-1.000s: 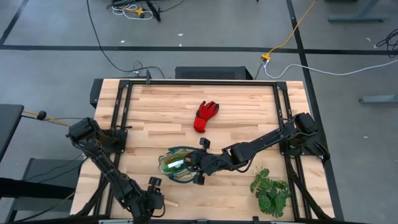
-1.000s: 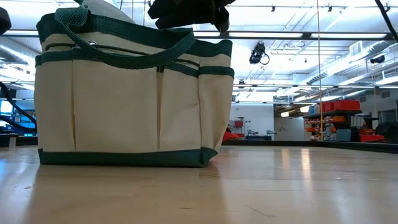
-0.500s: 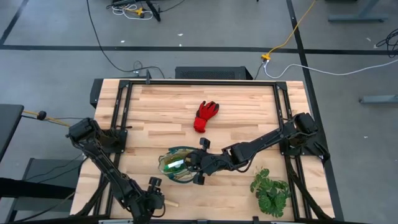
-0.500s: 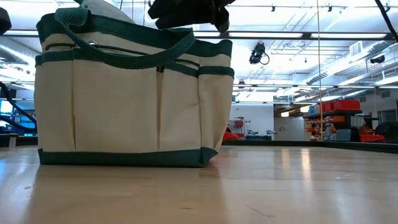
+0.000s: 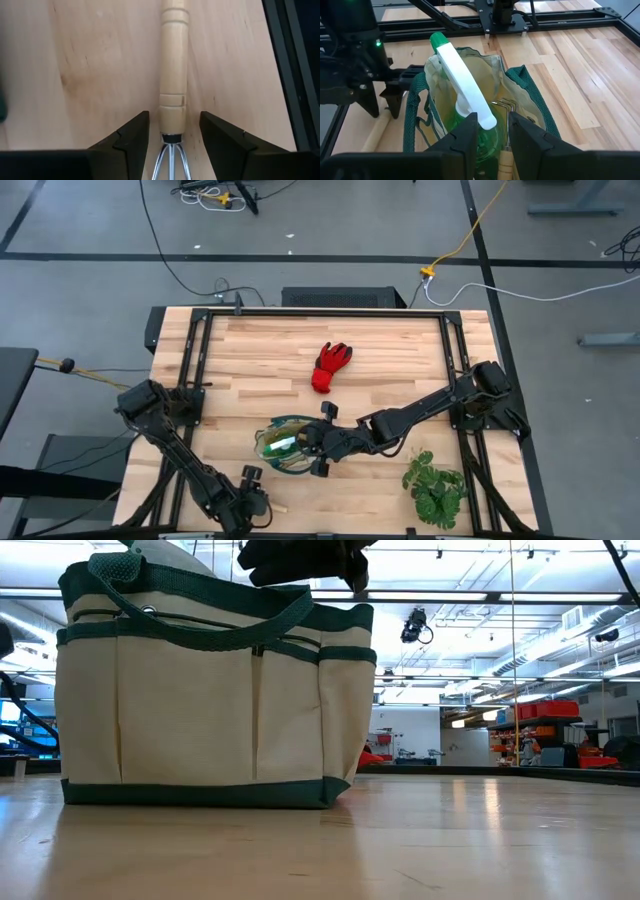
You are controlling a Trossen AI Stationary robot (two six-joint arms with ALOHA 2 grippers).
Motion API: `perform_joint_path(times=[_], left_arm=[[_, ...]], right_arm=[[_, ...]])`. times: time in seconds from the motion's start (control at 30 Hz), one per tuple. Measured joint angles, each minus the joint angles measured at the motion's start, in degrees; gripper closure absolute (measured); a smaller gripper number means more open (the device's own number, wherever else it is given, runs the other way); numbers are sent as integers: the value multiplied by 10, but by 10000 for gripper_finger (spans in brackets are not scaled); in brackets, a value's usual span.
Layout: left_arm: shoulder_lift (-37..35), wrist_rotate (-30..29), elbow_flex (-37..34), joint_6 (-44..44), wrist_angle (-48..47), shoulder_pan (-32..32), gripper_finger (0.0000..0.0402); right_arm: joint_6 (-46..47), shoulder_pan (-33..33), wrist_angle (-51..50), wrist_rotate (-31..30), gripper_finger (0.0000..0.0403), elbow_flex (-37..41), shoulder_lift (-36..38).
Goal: Pick & Place Garden tools in Gardening bag
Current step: Put the hand rake into the gardening bag
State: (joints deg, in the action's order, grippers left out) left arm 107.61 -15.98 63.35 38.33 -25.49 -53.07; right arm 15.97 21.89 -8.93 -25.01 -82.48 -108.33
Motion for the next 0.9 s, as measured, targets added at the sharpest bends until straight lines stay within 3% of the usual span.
perform_joint_path(times=[0.67, 0.9], left_arm=[[11, -7, 1, 5, 11, 5, 219], [11, -5, 1, -4, 11, 5, 277]], right_arm=[[0, 0, 2, 0, 291, 0, 0], [0, 0, 2, 0, 291, 0, 0]])
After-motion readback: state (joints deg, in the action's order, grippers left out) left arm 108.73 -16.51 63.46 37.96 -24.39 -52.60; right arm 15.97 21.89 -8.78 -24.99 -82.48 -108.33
